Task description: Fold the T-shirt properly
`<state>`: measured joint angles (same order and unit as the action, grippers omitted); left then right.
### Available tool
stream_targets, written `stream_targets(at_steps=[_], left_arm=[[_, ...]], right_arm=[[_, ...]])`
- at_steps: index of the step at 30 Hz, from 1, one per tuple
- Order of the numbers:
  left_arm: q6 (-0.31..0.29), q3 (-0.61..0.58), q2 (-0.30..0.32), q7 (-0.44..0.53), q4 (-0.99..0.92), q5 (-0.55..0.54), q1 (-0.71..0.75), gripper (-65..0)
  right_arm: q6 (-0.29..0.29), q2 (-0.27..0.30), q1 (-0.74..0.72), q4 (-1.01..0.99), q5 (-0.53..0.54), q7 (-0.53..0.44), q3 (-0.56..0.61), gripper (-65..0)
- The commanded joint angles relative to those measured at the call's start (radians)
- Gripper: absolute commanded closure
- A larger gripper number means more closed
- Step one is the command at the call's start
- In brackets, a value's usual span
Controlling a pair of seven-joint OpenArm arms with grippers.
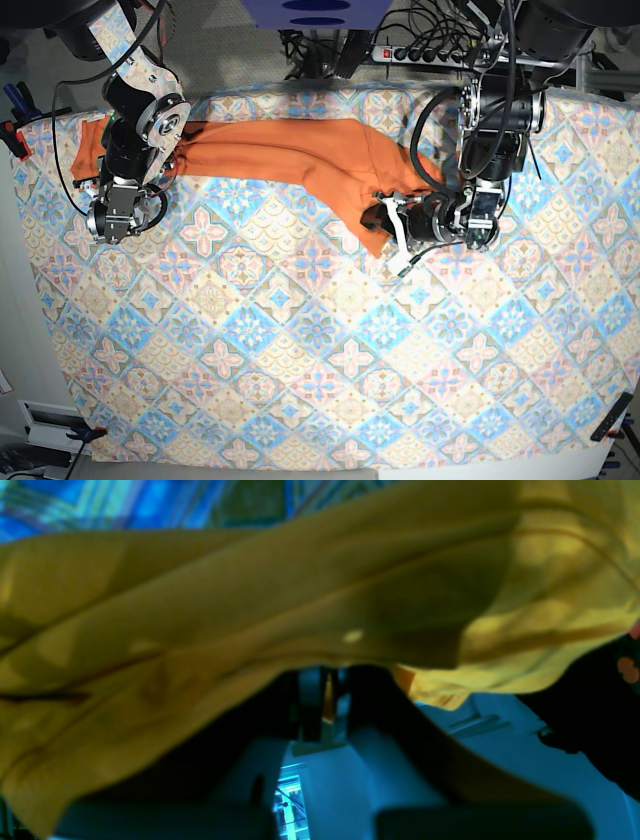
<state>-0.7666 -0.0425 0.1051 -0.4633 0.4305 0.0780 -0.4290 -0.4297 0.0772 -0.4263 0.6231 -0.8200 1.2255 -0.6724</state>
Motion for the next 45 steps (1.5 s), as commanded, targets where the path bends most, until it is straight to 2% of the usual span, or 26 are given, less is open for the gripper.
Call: stream_targets(at_steps=[1, 6, 9, 15, 17, 20, 23, 26, 29, 33, 37, 40, 43, 45], left_arm=[[0.068, -0.010, 0.011, -0.142, -0.031, 0.173, 0.025, -16.8], [0.068, -0.010, 0.008, -0.140, -0.029, 0.171, 0.023, -16.8], [0.068, -0.010, 0.008, -0.140, -0.029, 0.171, 0.023, -16.8], [0.068, -0.009, 0.008, -0.121, -0.028, 0.170, 0.023, -16.7], [0.068, 0.016, 0.009, -0.079, -0.028, 0.170, 0.029, -16.7], [0.068, 0.059, 0.009, -0.071, -0.028, 0.171, 0.029, -16.7], [0.068, 0.118, 0.012, -0.070, -0.028, 0.171, 0.023, -16.6], [0.068, 0.151, 0.014, -0.070, 0.008, 0.173, 0.025, -13.5], [0.068, 0.151, 0.015, -0.076, 0.113, 0.174, 0.083, -10.3], [0.068, 0.151, 0.029, -0.078, 0.387, 0.174, 0.233, -10.1], [0.068, 0.152, 0.028, -0.148, 0.884, 0.170, 0.483, -10.1], [0.068, 0.155, 0.018, -0.156, 1.171, 0.148, 0.649, -10.1], [0.068, 0.201, -0.003, -0.156, 1.330, 0.088, 0.697, -10.1], [0.068, 0.230, -0.017, -0.163, 1.349, 0.070, 0.671, -10.0]], right_arm=[[-0.001, -0.021, 0.017, -0.021, 0.164, -0.550, -0.013, -2.3], [0.001, -0.026, 0.051, 0.013, 0.164, -0.634, -0.054, -2.3], [0.001, -0.027, 0.060, 0.085, 0.159, -0.625, -0.094, -2.3], [0.001, -0.052, 0.145, 0.237, 0.164, -0.629, -0.099, -2.3], [0.001, -0.076, 0.183, 0.326, 0.161, -0.628, -0.099, -2.3], [0.001, -0.101, 0.208, 0.401, 0.156, -0.614, -0.097, -2.3], [-0.001, -0.104, 0.214, 0.432, 0.156, -0.594, -0.094, -2.3], [-0.001, -0.104, 0.214, 0.438, 0.155, -0.582, -0.093, -2.3], [-0.001, -0.106, 0.218, 0.449, 0.118, -0.563, -0.093, -2.3], [-0.001, -0.149, 0.291, 0.570, 0.098, -0.566, -0.097, -2.2], [-0.007, -0.212, 0.413, 0.803, 0.098, -0.562, -0.097, -2.2], [-0.007, -0.234, 0.516, 0.949, 0.098, -0.570, -0.094, -2.2], [-0.007, -0.234, 0.567, 1.047, 0.167, -0.582, -0.094, -2.2], [-0.007, -0.234, 0.564, 1.076, 0.212, -0.568, -0.093, -2.2]])
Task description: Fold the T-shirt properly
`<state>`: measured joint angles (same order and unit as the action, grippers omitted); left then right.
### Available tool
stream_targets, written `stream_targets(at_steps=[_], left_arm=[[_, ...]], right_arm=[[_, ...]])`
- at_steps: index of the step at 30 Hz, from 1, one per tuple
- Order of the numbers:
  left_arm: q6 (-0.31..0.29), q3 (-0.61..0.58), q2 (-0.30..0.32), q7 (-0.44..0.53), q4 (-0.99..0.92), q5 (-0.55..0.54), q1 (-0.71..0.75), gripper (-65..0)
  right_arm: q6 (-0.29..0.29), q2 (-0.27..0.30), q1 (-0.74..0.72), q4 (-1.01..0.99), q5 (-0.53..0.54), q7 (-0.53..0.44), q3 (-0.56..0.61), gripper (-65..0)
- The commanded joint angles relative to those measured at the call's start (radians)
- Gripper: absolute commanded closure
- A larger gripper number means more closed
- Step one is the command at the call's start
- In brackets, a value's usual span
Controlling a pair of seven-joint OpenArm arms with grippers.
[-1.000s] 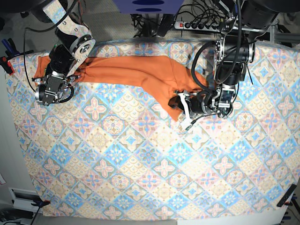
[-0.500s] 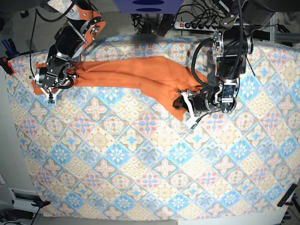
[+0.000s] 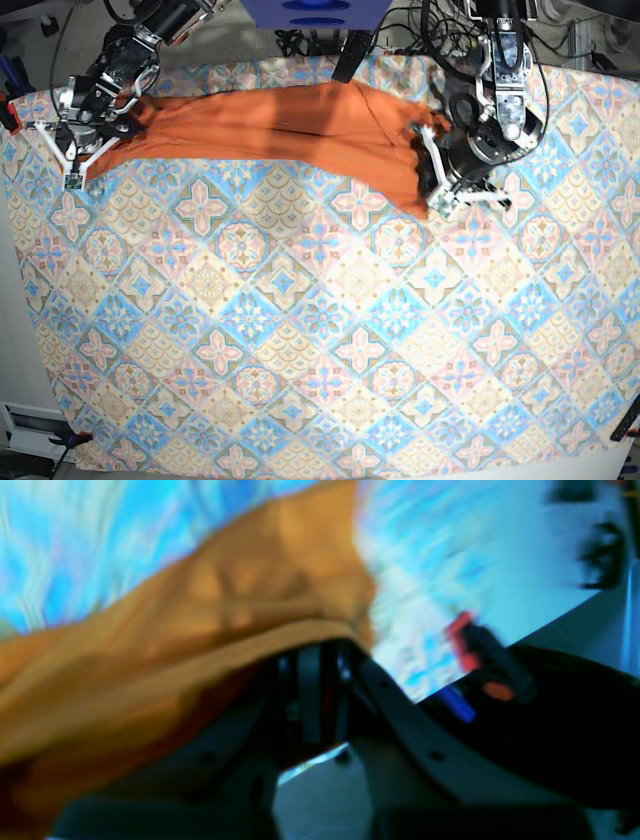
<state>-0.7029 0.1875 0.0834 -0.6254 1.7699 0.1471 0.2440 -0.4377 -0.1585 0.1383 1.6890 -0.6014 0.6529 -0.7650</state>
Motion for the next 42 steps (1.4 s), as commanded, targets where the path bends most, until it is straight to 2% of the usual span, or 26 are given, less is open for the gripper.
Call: stream_targets(at_steps=[1, 3, 5, 7, 11, 18, 22, 42], left_arm=[[0.005, -0.001, 0.005, -0.001, -0.008, 0.003, -0.053, -10.0], [0.005, -0.001, 0.003, -0.003, -0.051, 0.016, -0.094, -9.8], [0.005, -0.001, 0.003, -0.004, -0.060, 0.032, -0.087, -9.8], [0.005, 0.010, 0.002, 0.000, -0.057, 0.029, -0.041, -9.6], [0.005, 0.030, -0.007, 0.002, -0.072, 0.015, -0.054, -9.6], [0.005, 0.033, -0.003, -0.001, -0.054, 0.019, -0.027, -9.6], [0.005, 0.034, -0.001, 0.000, -0.028, 0.015, 0.005, -9.6], [0.005, 0.030, -0.006, 0.000, -0.012, 0.013, 0.008, -9.8]], right_arm=[[0.001, 0.001, -0.022, 0.012, -0.009, 0.026, 0.006, -2.4], [0.001, 0.001, -0.075, 0.006, -0.018, 0.078, 0.046, -2.3], [0.001, 0.001, -0.067, 0.015, -0.028, 0.104, 0.068, -2.3], [0.001, 0.001, -0.024, 0.032, -0.025, 0.095, 0.058, -2.2], [0.001, 0.001, -0.021, 0.047, -0.005, 0.048, 0.046, -2.2], [0.001, 0.001, -0.022, 0.055, -0.005, 0.126, 0.081, -2.2], [0.001, 0.001, 0.014, 0.061, -0.001, 0.126, 0.081, -2.2], [0.001, 0.001, 0.010, 0.075, -0.004, 0.127, 0.081, -2.4]])
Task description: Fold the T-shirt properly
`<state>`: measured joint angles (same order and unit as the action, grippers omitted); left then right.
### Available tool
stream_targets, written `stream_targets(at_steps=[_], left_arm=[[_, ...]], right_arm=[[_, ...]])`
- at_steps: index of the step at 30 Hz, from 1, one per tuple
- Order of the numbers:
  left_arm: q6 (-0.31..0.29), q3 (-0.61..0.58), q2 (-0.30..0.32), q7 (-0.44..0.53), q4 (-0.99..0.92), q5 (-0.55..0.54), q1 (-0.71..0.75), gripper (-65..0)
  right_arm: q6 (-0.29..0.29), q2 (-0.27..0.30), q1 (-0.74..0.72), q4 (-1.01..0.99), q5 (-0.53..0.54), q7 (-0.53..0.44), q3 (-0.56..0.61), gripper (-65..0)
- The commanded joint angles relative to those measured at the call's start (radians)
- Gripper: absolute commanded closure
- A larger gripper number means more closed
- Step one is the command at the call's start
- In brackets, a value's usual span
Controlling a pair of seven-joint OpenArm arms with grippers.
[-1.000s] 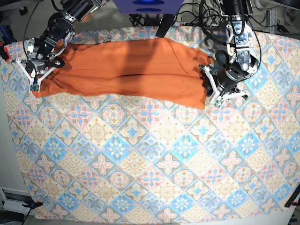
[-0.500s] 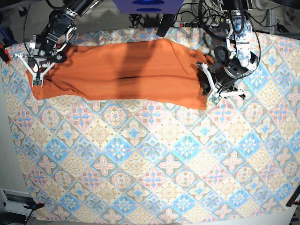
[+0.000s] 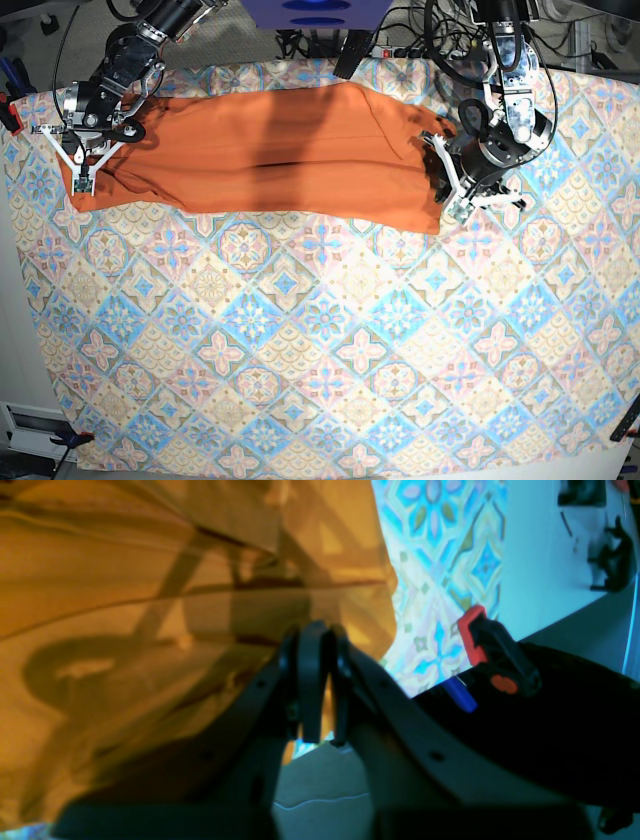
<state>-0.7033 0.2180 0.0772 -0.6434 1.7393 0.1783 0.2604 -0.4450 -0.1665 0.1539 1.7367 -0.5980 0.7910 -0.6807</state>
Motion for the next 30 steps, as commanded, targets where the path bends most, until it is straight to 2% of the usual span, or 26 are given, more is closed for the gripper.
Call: stream_targets(at_steps=[1, 17, 30], left_arm=[[0.005, -0.001, 0.000, 0.018, 0.018, -0.018, -0.008, -9.8], [0.005, 0.004, 0.000, 0.018, 0.092, -0.021, -0.003, -9.6], [0.005, 0.010, -0.011, 0.018, 0.090, -0.010, -0.022, -10.2]], right_arm=[[0.008, 0.009, -0.006, 0.035, -0.007, -0.011, -0.003, -2.4], [0.008, 0.009, -0.006, 0.084, -0.006, -0.012, -0.003, -2.5], [0.008, 0.009, -0.027, 0.124, -0.009, -0.009, 0.062, -2.6]])
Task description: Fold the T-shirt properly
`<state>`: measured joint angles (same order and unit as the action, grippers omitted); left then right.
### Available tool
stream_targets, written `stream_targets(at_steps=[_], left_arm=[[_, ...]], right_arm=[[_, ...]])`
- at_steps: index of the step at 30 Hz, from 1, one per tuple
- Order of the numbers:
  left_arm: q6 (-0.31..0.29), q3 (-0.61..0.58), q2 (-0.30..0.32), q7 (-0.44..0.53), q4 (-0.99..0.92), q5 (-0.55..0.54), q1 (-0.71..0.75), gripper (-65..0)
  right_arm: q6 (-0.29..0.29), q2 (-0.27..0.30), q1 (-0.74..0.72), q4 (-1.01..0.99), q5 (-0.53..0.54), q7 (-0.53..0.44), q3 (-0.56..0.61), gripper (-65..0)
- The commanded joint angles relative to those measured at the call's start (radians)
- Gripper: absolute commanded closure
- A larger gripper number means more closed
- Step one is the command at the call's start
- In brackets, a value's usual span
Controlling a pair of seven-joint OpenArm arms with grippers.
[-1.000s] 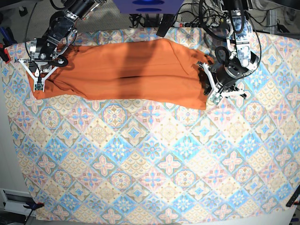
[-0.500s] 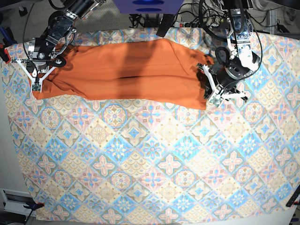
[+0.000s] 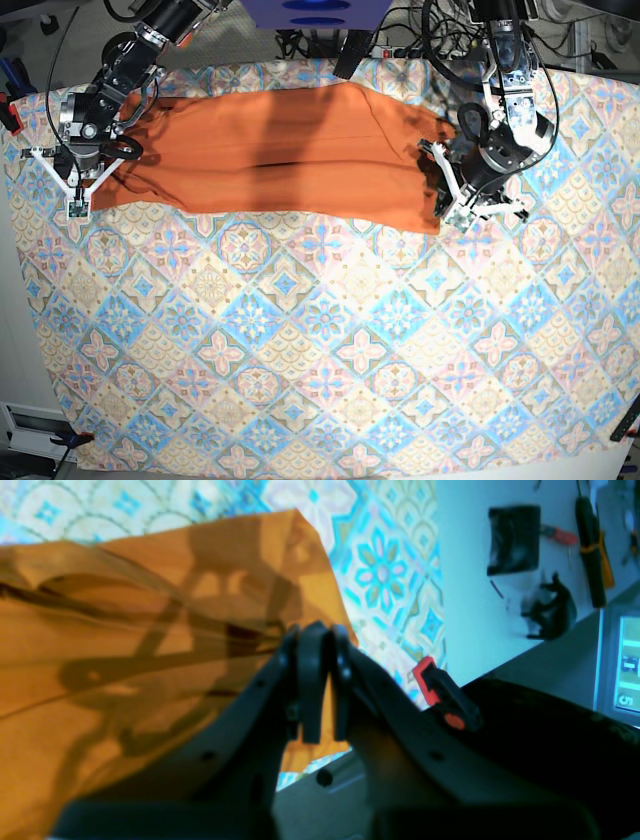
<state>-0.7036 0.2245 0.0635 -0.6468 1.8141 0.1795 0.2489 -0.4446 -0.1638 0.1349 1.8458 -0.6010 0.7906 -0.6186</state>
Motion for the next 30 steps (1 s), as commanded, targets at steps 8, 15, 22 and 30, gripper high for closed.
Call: stream_targets(at_steps=[8, 15, 22, 30], left_arm=[[0.005, 0.005, 0.000, 0.012, -0.058, -0.008, -0.070, -15.5], [0.005, 0.000, 0.000, 0.014, -0.138, 0.064, -0.084, -32.7], [0.005, 0.000, 0.002, 0.012, -0.241, 0.065, -0.158, -32.1], [0.005, -0.029, 0.002, -0.086, -0.362, 0.116, -0.233, -32.7]], right_arm=[[0.008, 0.007, -0.030, -0.011, -0.006, -0.001, 0.001, -2.8], [0.008, 0.106, -0.034, -0.110, -0.007, 0.100, 0.131, -9.1], [0.008, 0.157, -0.094, -0.119, -0.006, 0.120, 0.205, -19.6], [0.008, 0.214, -0.105, -0.245, -0.006, 0.226, 0.391, -26.4]])
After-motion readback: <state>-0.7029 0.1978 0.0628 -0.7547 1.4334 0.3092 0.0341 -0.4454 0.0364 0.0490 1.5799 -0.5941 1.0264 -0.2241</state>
